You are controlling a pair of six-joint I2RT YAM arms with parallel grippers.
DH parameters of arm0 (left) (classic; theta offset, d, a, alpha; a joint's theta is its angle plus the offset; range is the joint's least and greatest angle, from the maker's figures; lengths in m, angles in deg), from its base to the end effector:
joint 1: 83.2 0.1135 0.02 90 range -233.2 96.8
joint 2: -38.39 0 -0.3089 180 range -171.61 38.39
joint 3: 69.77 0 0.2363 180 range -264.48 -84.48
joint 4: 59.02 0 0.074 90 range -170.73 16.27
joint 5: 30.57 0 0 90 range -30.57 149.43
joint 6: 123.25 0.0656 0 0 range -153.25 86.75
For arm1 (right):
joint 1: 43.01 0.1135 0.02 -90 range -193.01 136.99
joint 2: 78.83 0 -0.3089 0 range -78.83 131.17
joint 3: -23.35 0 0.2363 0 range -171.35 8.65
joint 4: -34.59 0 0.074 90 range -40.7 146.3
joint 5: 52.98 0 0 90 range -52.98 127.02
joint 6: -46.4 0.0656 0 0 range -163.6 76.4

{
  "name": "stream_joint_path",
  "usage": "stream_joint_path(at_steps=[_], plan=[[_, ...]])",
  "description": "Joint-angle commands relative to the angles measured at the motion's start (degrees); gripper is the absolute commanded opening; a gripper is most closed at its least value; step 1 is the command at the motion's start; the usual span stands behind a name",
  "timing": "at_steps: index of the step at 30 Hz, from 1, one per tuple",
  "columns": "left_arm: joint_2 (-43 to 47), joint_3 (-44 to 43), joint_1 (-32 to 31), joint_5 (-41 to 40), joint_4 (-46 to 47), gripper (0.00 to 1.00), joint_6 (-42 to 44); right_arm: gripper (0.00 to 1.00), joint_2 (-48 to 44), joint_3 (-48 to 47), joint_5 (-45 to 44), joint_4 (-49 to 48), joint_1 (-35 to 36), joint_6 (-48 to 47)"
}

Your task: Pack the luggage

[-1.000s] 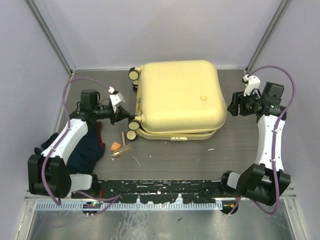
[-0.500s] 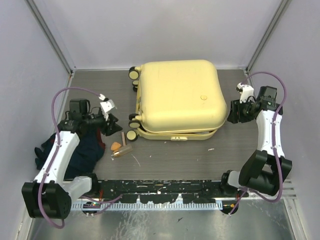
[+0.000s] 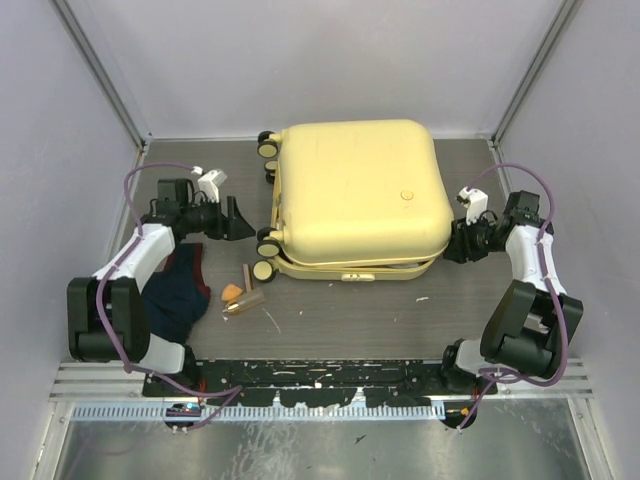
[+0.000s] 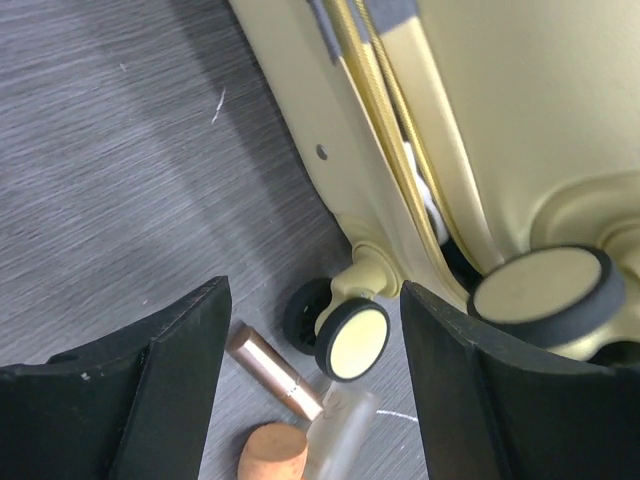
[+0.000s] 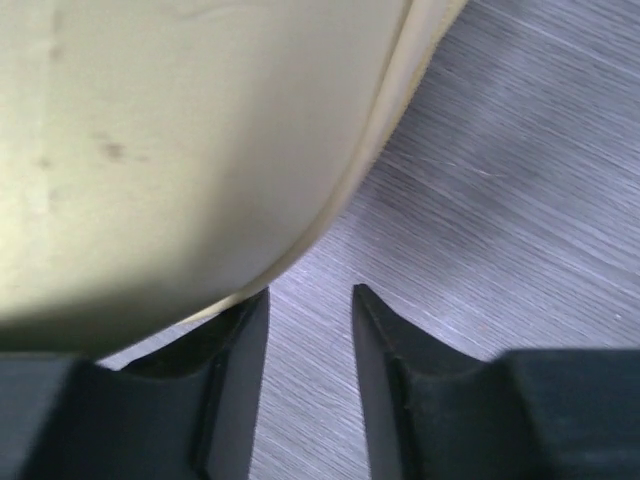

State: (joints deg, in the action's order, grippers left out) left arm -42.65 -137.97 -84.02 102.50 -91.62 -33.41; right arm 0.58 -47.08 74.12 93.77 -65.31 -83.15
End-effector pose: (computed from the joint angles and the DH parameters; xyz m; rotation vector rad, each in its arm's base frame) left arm 0.2872 -0.0489 0.2792 0.3734 2.2277 -0.8877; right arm 0.2404 -0.0558 0.2630 -0.5249 2.4016 0.4629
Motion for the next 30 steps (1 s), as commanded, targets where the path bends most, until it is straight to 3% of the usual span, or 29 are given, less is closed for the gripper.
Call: stream_joint_path(at_steps=[1, 6, 11, 17, 20, 25, 30], plan=[[-3.18, -2.92, -1.91, -1.18, 6.90, 0.69, -9.40, 0.37, -2.14, -0.98, 6.70, 3.68, 2.57, -9.13], [-5.20, -2.67, -6.10, -4.25, 7.77, 0.68, -10.47, 0.28, -6.77, -0.34, 4.43, 6.84, 7.36, -15.10], [-7.64, -2.60, -7.36, -3.85, 9.54, 0.68, -14.84, 0.27, -11.85, 0.89, 3.02, 8.68, 12.49, -18.09], [-7.61, -2.00, -9.27, -3.50, 11.37, 0.70, -16.80, 0.27, -14.84, 0.45, 3.62, 14.08, 12.99, -23.21], [-7.07, -1.73, -9.33, -3.47, 11.55, 0.77, -16.96, 0.32, -16.32, -0.59, 5.80, 16.23, 12.98, -23.64], [-2.07, -2.84, -4.71, 3.91, 11.50, 0.82, -15.26, 0.41, -14.91, -7.24, 10.48, 20.22, 12.79, -20.66], [0.21, -11.31, 1.85, 7.96, -3.04, 0.91, -1.21, 0.42, -14.04, -9.06, 11.07, 22.81, 11.60, -20.30]])
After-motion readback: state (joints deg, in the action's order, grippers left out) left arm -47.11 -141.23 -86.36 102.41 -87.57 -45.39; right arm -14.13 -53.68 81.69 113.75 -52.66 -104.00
